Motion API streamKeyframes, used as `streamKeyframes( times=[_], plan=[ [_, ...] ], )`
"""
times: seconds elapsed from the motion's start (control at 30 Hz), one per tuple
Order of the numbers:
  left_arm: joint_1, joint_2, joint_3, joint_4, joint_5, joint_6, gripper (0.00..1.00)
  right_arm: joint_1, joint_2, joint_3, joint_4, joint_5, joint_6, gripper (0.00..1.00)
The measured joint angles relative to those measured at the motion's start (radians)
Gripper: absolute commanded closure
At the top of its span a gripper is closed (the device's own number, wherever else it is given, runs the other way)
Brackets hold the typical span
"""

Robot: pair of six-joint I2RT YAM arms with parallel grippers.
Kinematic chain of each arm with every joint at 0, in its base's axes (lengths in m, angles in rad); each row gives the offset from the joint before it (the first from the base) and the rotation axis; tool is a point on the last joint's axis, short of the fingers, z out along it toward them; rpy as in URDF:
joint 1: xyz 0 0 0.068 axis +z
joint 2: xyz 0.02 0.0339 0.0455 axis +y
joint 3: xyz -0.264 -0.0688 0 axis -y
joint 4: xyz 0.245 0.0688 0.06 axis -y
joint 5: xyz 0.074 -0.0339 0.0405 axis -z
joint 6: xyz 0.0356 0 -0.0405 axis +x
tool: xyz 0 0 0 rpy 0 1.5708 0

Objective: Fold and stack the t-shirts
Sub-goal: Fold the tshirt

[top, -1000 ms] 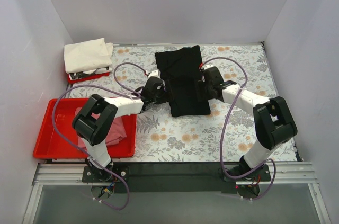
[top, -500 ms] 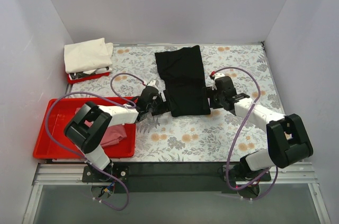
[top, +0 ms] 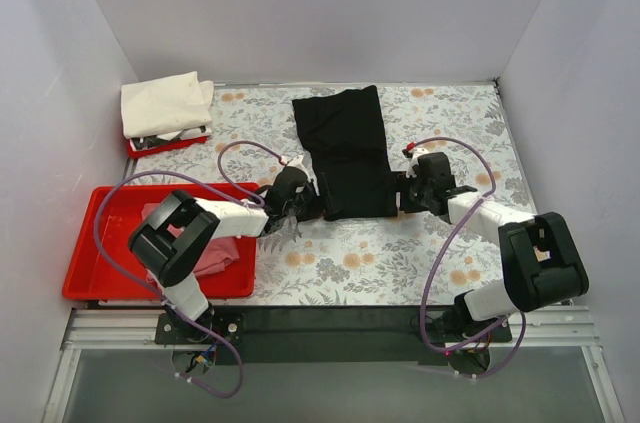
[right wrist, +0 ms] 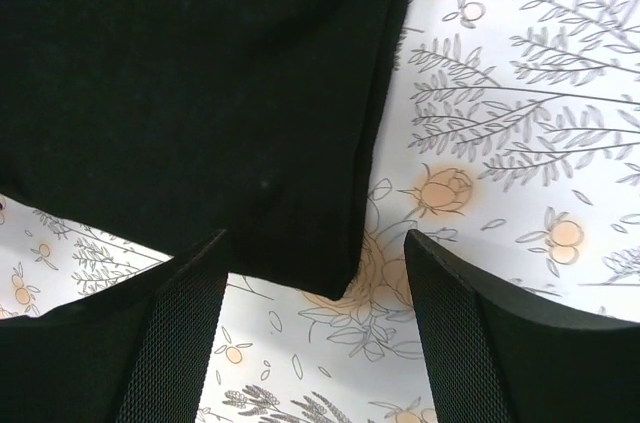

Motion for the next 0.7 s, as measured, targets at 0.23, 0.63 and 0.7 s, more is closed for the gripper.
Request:
streamKeyframes(
  times=[0.23,0.63,0.7],
  plan=[
    [-0.018,0.029,0.0,0.051,0.013,-0.012,0.42,0.0,0.044,-0.019,0.073,-0.049,0.016,0.44],
    [-0.023,0.064,0.0,0.033,0.01,0.011,1.0,0.0,0.06,-0.048,0.095,-0.112,0.019,0.99],
    [-0.024,0.061,-0.002,0.031,0.014,0.026,1.0,0.001,0.042,-0.06,0.087,-0.125,0.014,0.99]
  ],
)
